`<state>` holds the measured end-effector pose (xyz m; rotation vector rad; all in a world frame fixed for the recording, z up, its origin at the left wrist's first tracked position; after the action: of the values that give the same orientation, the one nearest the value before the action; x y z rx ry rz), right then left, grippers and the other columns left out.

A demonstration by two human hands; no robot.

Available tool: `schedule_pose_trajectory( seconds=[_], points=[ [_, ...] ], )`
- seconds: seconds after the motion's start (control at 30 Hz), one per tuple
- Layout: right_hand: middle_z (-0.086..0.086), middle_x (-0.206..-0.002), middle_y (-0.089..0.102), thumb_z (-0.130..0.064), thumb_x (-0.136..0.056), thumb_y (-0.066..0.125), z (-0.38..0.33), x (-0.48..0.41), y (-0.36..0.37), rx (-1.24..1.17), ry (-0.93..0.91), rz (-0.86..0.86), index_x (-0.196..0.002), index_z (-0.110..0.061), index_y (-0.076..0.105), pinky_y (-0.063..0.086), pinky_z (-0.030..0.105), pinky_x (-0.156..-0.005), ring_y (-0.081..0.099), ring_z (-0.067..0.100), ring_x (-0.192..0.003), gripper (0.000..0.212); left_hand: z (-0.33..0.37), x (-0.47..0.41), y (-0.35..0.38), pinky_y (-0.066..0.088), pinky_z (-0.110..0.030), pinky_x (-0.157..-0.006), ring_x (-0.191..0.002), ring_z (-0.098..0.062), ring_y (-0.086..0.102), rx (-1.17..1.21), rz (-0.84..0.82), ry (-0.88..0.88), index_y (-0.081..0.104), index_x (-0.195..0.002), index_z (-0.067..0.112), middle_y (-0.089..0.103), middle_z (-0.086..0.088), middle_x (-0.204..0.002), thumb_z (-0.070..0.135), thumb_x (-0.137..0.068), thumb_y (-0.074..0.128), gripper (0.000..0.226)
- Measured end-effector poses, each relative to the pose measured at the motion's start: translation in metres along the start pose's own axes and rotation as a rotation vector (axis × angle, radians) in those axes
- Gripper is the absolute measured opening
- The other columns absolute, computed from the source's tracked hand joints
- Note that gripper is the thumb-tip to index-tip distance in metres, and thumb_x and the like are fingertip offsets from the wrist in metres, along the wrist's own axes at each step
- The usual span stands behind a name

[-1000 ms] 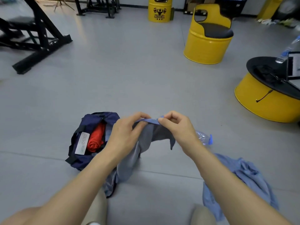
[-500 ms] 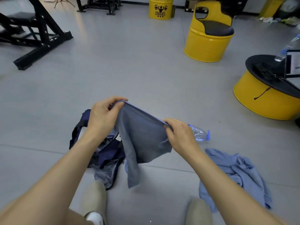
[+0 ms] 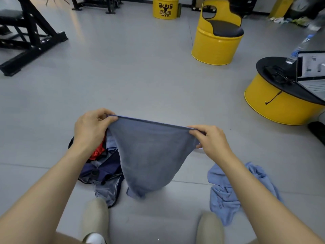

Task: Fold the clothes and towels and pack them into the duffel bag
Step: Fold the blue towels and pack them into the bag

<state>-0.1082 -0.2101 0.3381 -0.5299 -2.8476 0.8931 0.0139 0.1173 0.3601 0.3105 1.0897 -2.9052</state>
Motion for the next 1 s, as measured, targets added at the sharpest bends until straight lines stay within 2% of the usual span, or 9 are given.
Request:
schedule_pose_trajectory(
  seconds=[0.1,0.17,0.3,0.37,0.5,0.63,0.73,0.87,1.0],
  points=[
    [-0.014,-0.100,0.074,-0.020,-0.095,0.063,0.013,-0.013,0.005,-0.134,0.069,-0.043,-0.107,-0.031,0.077,0.059,0.039,-0.088,0.074,0.010,-0.081,0.022,-0.001,-0.002,0.007,0.045,-0.030,-0.069,-0.075,-0.010,0.063,-0.032,-0.047,-0.008,0.072,-0.086,0.037,0.065,0.020,-0.069,0.031,-0.093,0.066,0.011],
    [-0.014,-0.102,0.075,-0.019,-0.095,0.062,0.020,-0.018,0.010,-0.107,0.057,-0.072,-0.108,-0.030,0.077,0.055,0.038,-0.095,0.071,0.009,-0.096,0.023,-0.010,-0.005,0.018,0.045,-0.024,-0.064,-0.063,-0.002,0.064,0.053,-0.099,-0.080,0.072,-0.086,0.034,0.067,0.016,-0.062,0.025,-0.096,0.062,0.017],
    [-0.013,-0.114,0.073,-0.025,-0.096,0.063,0.028,-0.032,0.012,0.031,0.051,-0.073,-0.114,-0.031,0.075,0.048,0.030,-0.100,0.063,0.008,-0.114,0.023,-0.037,-0.011,0.042,0.059,-0.032,-0.073,-0.077,-0.014,0.073,0.269,-0.218,-0.173,0.075,-0.098,0.030,0.075,-0.002,-0.088,0.013,-0.100,0.057,0.025],
    [-0.012,-0.119,0.071,-0.028,-0.096,0.063,0.029,-0.051,0.009,0.106,0.043,-0.061,-0.116,-0.032,0.074,0.046,0.032,-0.104,0.060,0.009,-0.119,0.024,-0.040,-0.019,0.052,0.061,-0.028,-0.078,-0.081,-0.015,0.072,0.337,-0.283,-0.198,0.073,-0.108,0.022,0.072,-0.010,-0.094,0.011,-0.101,0.056,0.022],
    [-0.012,-0.121,0.070,-0.029,-0.096,0.062,0.013,-0.093,-0.007,0.175,-0.009,-0.017,-0.117,-0.032,0.074,0.043,0.026,-0.096,0.059,0.010,-0.120,0.024,-0.021,-0.067,0.060,0.058,-0.016,-0.072,-0.069,-0.003,0.069,0.394,-0.342,-0.174,0.070,-0.101,0.026,0.066,-0.006,-0.089,0.010,-0.103,0.053,0.024],
    [-0.005,-0.121,0.071,-0.027,-0.097,0.062,-0.029,-0.140,-0.038,0.208,-0.133,0.109,-0.117,-0.025,0.074,0.042,0.026,-0.089,0.060,0.015,-0.118,0.024,0.021,-0.129,0.051,0.058,-0.018,-0.071,-0.065,-0.003,0.069,0.379,-0.251,-0.046,0.068,-0.099,0.023,0.067,-0.005,-0.087,0.010,-0.103,0.051,0.022],
    [-0.004,-0.115,0.073,-0.031,-0.095,0.063,-0.061,-0.167,-0.062,0.185,-0.231,0.191,-0.116,-0.024,0.075,0.049,0.033,-0.094,0.063,0.016,-0.112,0.025,0.055,-0.166,0.034,0.058,-0.022,-0.073,-0.063,-0.006,0.067,0.361,-0.130,0.058,0.067,-0.102,0.017,0.064,-0.002,-0.081,0.012,-0.103,0.053,0.015],
    [-0.005,-0.110,0.075,-0.031,-0.095,0.063,-0.094,-0.169,-0.088,0.186,-0.365,0.254,-0.115,-0.023,0.076,0.052,0.036,-0.093,0.065,0.013,-0.105,0.025,0.089,-0.190,0.008,0.058,-0.021,-0.072,-0.067,-0.009,0.065,0.333,-0.044,0.176,0.064,-0.089,0.024,0.061,-0.001,-0.080,0.011,-0.101,0.054,0.021],
    [-0.007,-0.110,0.074,-0.030,-0.097,0.062,-0.099,-0.144,-0.097,0.202,-0.415,0.251,-0.118,-0.023,0.075,0.052,0.032,-0.093,0.064,0.007,-0.104,0.025,0.093,-0.181,-0.007,0.059,-0.024,-0.076,-0.071,-0.009,0.065,0.301,-0.027,0.254,0.066,-0.103,0.017,0.062,0.000,-0.080,0.011,-0.100,0.055,0.013]
  ],
)
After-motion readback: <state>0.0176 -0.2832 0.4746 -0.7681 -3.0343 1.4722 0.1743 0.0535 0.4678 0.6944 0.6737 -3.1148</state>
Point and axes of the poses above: each hand's wrist, its own x-axis away from the middle knuckle, its own y-axis out of the palm, z = x × y, the point moved 1 cm from there along -x, towards the middle knuckle
